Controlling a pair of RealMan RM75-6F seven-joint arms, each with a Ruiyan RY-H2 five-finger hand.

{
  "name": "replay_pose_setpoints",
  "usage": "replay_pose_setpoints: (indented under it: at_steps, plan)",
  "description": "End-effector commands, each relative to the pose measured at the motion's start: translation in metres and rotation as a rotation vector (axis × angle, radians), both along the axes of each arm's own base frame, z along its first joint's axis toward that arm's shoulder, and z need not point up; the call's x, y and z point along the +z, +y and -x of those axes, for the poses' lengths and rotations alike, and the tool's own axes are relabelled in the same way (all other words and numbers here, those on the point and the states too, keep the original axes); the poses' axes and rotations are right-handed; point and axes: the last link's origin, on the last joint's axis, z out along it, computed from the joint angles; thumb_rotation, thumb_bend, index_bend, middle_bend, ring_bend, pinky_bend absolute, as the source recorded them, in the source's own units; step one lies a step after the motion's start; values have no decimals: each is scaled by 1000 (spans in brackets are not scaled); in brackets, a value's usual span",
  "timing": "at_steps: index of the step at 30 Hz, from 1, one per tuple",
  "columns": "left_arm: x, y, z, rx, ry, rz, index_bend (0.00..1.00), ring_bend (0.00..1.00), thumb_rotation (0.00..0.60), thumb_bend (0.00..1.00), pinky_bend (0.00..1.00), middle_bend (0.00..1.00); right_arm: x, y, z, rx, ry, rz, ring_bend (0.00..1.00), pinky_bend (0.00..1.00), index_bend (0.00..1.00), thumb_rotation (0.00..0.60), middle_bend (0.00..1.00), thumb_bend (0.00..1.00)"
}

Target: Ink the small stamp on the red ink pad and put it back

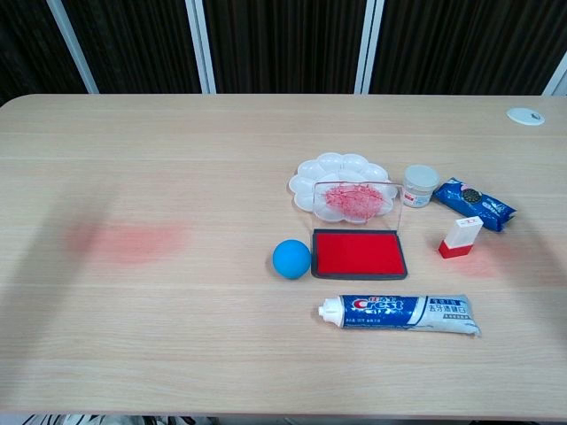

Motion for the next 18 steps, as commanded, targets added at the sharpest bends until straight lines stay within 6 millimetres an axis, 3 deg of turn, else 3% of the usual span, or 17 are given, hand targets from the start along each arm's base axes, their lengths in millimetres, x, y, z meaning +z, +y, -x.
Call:
replay_pose_setpoints:
  at_steps: [1,18]
  plan:
    - [0,0,0,0,0,0,0,0,600,29,0,0,0,0,0,0,0,0,0,198,0,600,0,116]
    - [1,3,2,8,-8,-3,0,0,600,29,0,0,-6,-4,-7,9,2,-16,0,199,0,600,0,115]
